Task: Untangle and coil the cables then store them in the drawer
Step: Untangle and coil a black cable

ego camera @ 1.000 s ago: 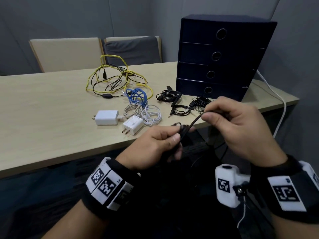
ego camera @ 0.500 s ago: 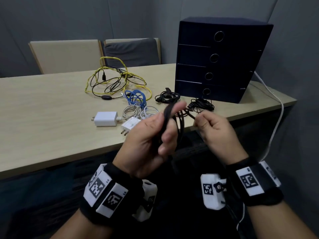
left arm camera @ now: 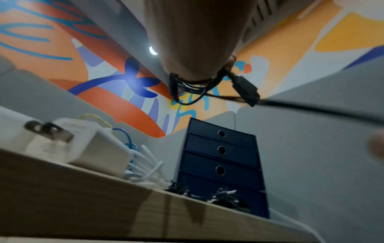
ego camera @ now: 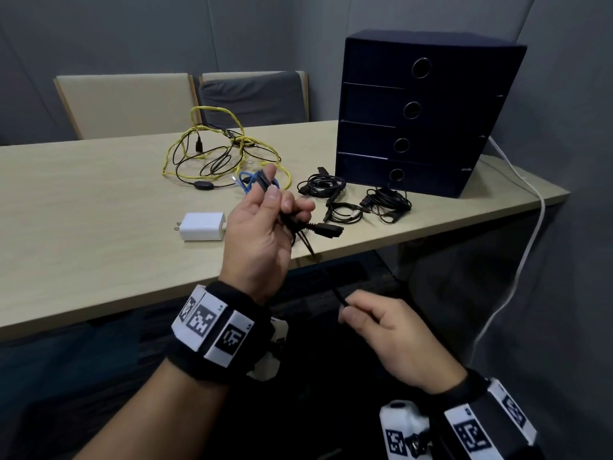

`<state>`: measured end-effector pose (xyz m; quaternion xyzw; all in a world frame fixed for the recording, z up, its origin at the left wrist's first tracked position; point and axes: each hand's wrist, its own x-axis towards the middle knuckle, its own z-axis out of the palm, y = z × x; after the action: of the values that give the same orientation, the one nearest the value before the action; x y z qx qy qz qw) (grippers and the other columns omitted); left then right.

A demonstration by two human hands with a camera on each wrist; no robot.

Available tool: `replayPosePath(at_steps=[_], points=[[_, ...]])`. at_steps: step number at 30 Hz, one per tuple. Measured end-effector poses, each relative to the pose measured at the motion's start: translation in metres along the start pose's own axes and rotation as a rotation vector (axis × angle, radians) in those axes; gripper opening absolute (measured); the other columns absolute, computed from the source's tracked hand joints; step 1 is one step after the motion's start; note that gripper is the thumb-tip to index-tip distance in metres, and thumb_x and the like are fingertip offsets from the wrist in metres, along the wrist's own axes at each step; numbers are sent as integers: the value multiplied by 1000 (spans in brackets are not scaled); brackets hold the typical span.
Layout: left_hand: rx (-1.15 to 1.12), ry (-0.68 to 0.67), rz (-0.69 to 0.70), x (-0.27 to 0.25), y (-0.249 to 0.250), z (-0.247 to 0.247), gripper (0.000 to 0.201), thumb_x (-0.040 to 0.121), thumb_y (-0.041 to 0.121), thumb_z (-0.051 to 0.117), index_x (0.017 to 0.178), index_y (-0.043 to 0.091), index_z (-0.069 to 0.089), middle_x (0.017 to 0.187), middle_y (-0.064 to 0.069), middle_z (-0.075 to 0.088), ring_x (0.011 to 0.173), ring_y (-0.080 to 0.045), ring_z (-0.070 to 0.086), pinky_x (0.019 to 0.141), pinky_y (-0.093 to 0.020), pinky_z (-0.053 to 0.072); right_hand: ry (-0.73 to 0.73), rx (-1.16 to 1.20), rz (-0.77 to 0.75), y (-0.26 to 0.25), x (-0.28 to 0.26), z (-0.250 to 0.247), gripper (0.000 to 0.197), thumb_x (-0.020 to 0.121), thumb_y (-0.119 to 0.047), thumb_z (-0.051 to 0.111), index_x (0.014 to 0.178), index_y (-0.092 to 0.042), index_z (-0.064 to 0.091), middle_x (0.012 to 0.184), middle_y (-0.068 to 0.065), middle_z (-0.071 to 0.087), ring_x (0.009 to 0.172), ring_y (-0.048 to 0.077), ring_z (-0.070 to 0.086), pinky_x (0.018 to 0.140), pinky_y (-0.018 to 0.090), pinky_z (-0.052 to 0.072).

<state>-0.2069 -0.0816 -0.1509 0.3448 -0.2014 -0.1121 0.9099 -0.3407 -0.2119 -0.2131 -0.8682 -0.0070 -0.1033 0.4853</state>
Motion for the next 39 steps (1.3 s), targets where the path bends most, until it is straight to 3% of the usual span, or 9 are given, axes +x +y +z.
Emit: replayPosePath(at_steps=[6,12,17,21,24,29,32,36,39], points=[[573,-118,72,3,-11,-22,42,101,-1,37,141,13,36,68,7,61,64,-11,63,56,-18,45,-43,-61,-95,-24,-16,-13,20,94,-20,63,76,-28,61,64,-13,56,60,0,51,59,13,37],[872,-507,-181,-11,-9,-24,38,99,7,44,132,26,43,72,4,65,62,-10,59,66,-21,48,171,-215,-237,-47,-4,-50,11,86,-25,62,80,-19,68,69,-6,63,64,4,57,61,15,42],[883,-708,-350,-25,-7,-17,38,95,24,40,119,4,61,64,4,57,62,-16,50,65,-27,40,228,-321,-269,-61,19,-70,9,85,-28,63,76,-27,65,74,-14,64,65,2,57,61,10,38],[607,-682,-465,-35,-5,-15,35,95,23,38,115,6,62,60,2,48,51,-12,42,55,-19,36,266,-281,-253,-62,36,-81,17,89,-23,69,75,-30,62,73,-11,62,64,1,54,60,10,38],[313,-639,-489,-36,-3,-14,28,94,22,45,106,5,63,59,2,44,48,-9,38,49,-16,32,312,-183,-210,-54,48,-84,16,92,-22,66,76,-22,62,63,-11,56,58,-1,48,56,9,35],[-28,-627,-492,-35,-5,-8,21,91,25,58,102,8,57,64,4,46,50,-6,41,50,-22,23,308,-58,-158,-30,60,-69,23,98,-29,57,78,-16,58,52,-17,46,50,1,41,53,15,32],[-79,-567,-454,-36,-7,-5,15,95,19,42,103,8,49,63,7,48,55,-9,49,55,-20,35,297,13,-117,-16,60,-52,25,96,-37,53,74,-26,58,51,-18,47,49,1,43,52,17,30],[-116,-424,-332,-38,-6,3,18,94,18,35,104,7,46,62,6,49,66,-14,60,70,-29,53,311,72,-61,1,53,-30,28,92,-36,48,68,-23,53,54,-19,51,54,-2,45,57,21,32],[-118,-261,-234,-35,-9,4,21,96,16,36,110,6,49,65,6,52,59,-8,56,62,-25,52,278,70,-25,12,45,-13,24,92,-34,51,74,-21,58,66,-12,55,67,4,48,66,32,39]])
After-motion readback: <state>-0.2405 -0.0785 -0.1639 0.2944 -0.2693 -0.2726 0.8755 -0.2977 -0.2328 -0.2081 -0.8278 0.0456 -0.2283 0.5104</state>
